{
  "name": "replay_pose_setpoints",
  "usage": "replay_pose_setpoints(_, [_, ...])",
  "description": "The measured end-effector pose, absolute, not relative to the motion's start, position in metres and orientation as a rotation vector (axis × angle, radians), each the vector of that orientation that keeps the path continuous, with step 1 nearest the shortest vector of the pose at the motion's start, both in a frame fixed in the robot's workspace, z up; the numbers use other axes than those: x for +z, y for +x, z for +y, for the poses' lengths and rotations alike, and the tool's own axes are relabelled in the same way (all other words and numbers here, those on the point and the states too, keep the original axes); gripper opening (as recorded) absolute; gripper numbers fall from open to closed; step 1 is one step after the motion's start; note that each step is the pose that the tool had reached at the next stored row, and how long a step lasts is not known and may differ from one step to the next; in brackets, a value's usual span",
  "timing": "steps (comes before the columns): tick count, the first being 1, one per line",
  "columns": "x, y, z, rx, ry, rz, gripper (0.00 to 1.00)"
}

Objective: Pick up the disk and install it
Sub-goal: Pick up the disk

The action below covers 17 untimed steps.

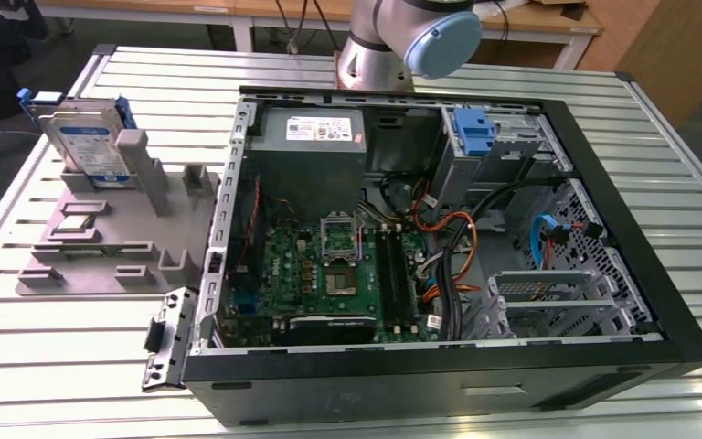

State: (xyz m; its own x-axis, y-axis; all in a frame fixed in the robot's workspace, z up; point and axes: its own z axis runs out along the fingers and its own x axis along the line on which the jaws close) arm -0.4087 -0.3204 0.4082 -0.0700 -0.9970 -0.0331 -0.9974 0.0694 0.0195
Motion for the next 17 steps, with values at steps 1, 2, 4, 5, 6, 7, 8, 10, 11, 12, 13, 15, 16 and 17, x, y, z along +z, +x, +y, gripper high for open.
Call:
replay_pose_setpoints(1, [0.4064, -0.4087, -0.3204, 0.057, -2.135, 2.289, 0.10])
replay_pose_setpoints(2, [0.4047, -0.4087, -0.3204, 0.057, -2.135, 2.289, 0.10])
replay_pose_setpoints(4, [0.4023, -0.4087, -0.3204, 0.056, -2.134, 2.289, 0.10])
replay_pose_setpoints(5, [0.4023, -0.4087, -0.3204, 0.056, -2.134, 2.289, 0.10])
replay_pose_setpoints(6, [0.4023, -0.4087, -0.3204, 0.056, -2.134, 2.289, 0.10])
replay_pose_setpoints(7, [0.4023, -0.4087, -0.3204, 0.056, -2.135, 2.289, 0.10])
replay_pose_setpoints(8, [0.4022, -0.4087, -0.3204, 0.056, -2.134, 2.289, 0.10])
replay_pose_setpoints(10, [0.4005, -0.4087, -0.3204, 0.056, -2.130, 2.293, 0.10])
replay_pose_setpoints(11, [0.4003, -0.4087, -0.3204, 0.056, -2.126, 2.296, 0.10])
replay_pose_setpoints(12, [0.4003, -0.4087, -0.3204, 0.056, -2.126, 2.296, 0.10])
replay_pose_setpoints(13, [0.4003, -0.4087, -0.3204, 0.056, -2.126, 2.296, 0.10])
replay_pose_setpoints(15, [0.3999, -0.4086, -0.3204, 0.056, -2.110, 2.311, 0.10])
replay_pose_setpoints(16, [0.3996, -0.4086, -0.3204, 0.056, -2.090, 2.329, 0.10])
replay_pose_setpoints(17, [0.3996, -0.4086, -0.3204, 0.056, -2.083, 2.335, 0.10])
